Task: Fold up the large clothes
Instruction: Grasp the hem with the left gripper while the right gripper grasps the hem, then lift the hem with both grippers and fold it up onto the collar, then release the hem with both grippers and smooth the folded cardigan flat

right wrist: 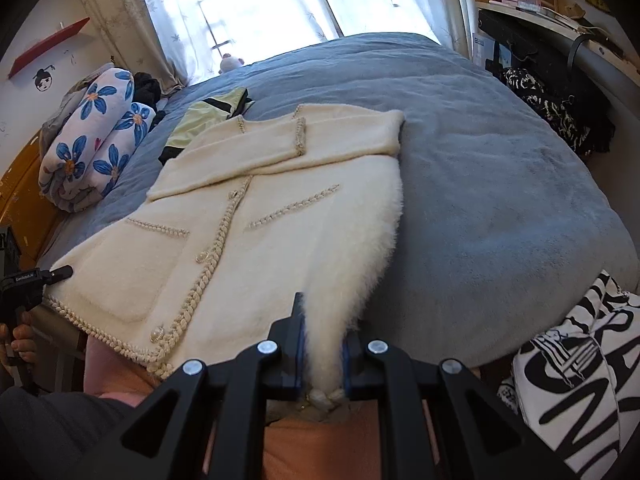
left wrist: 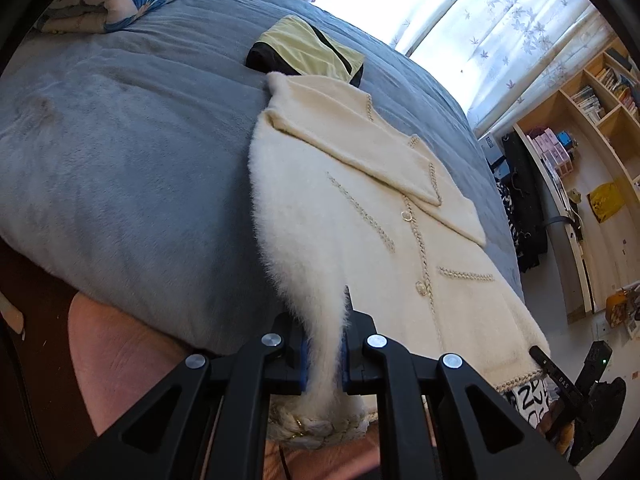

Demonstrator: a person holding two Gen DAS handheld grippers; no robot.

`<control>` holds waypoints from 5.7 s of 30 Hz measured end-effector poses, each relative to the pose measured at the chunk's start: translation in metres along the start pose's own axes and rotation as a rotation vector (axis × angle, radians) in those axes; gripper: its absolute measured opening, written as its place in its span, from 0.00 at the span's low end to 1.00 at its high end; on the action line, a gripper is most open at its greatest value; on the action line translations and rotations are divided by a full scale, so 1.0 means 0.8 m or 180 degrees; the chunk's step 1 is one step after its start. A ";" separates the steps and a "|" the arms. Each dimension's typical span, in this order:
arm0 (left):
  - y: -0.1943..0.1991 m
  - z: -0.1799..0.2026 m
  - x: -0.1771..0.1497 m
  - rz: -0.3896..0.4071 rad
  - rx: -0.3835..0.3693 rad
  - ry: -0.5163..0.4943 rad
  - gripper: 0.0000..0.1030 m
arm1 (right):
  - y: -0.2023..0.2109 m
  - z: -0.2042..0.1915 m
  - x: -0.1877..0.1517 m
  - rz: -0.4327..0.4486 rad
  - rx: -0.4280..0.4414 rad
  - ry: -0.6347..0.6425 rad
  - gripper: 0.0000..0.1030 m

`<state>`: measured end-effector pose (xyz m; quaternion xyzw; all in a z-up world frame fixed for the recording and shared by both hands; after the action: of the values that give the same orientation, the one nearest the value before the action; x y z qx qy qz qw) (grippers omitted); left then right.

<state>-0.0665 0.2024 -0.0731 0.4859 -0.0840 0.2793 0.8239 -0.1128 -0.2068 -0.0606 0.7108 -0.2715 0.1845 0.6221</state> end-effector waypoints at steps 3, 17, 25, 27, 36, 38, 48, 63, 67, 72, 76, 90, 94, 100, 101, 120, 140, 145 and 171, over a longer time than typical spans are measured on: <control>0.008 -0.002 0.004 -0.0041 -0.0022 0.0060 0.08 | 0.008 0.001 0.004 0.0036 0.0059 -0.0068 0.12; -0.085 0.022 0.183 0.0202 -0.0110 0.0154 0.09 | -0.089 0.020 0.155 0.0188 0.0192 -0.0401 0.12; -0.204 0.019 0.331 0.0289 0.0119 0.0284 0.20 | -0.213 0.049 0.306 0.0197 -0.0105 -0.0545 0.17; -0.237 0.013 0.355 0.0236 0.0168 0.0341 0.29 | -0.255 0.057 0.336 0.0177 -0.0101 -0.0611 0.26; -0.336 -0.021 0.386 0.0029 0.0539 0.0141 0.72 | -0.356 0.082 0.352 0.0014 -0.0332 -0.0497 0.48; -0.347 -0.024 0.383 0.0002 0.0643 -0.0054 0.72 | -0.371 0.094 0.348 -0.0048 -0.0397 -0.0484 0.48; -0.400 -0.037 0.386 -0.0027 0.1069 -0.0784 0.72 | -0.423 0.124 0.340 -0.0188 -0.0426 -0.0415 0.48; -0.411 -0.019 0.401 0.0406 0.1145 -0.1105 0.07 | -0.446 0.103 0.349 0.0060 -0.0749 -0.0022 0.08; -0.380 -0.005 0.404 0.0537 0.1162 -0.1013 0.06 | -0.402 0.098 0.360 0.0407 -0.0715 -0.0085 0.07; -0.342 0.017 0.430 0.0750 0.1109 -0.0902 0.06 | -0.349 0.092 0.393 0.0769 -0.0698 -0.0142 0.07; -0.349 0.022 0.448 0.0815 0.1207 -0.0841 0.06 | -0.357 0.093 0.416 0.0821 -0.0750 -0.0195 0.07; -0.444 -0.037 0.435 0.0582 0.1208 -0.0664 0.10 | -0.475 0.140 0.375 0.0120 -0.1131 -0.0400 0.09; -0.421 -0.040 0.438 0.0547 0.1363 -0.0634 0.32 | -0.440 0.120 0.382 0.0248 -0.1329 -0.0236 0.13; -0.374 0.005 0.411 0.0775 0.1165 -0.0704 0.32 | -0.396 0.022 0.379 0.0453 -0.0826 0.0084 0.14; -0.374 0.019 0.401 0.0765 0.1124 -0.0747 0.32 | -0.401 0.000 0.373 0.0399 -0.0733 0.0162 0.14; -0.383 -0.040 0.336 0.0442 0.1219 -0.0689 0.34 | -0.401 0.117 0.299 0.0126 -0.1185 -0.0098 0.00; -0.293 -0.028 0.167 0.0323 0.1402 -0.0687 0.59 | -0.326 -0.002 0.142 -0.0135 -0.0625 0.0009 0.04; -0.278 -0.051 0.164 0.0323 0.1445 -0.0613 0.59 | -0.297 0.077 0.124 -0.0125 -0.0899 -0.0316 0.00; -0.205 -0.007 0.132 0.0254 0.1313 -0.0446 0.59 | -0.228 -0.006 0.110 0.0026 -0.0486 -0.0341 0.04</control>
<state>0.1091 0.1867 -0.1562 0.6587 -0.1013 0.2885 0.6875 0.0690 -0.2019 -0.1499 0.6691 -0.3205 0.1274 0.6583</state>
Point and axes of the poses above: each gripper's, at about its wrist camera, not at the fingertips, and y roughly against the way its jaws point, z to its right, x to its top, the point moved 9 cm from there along -y, roughly the way its jaws point, and after that the axes turned 2 degrees about z, right-handed, at the moved point
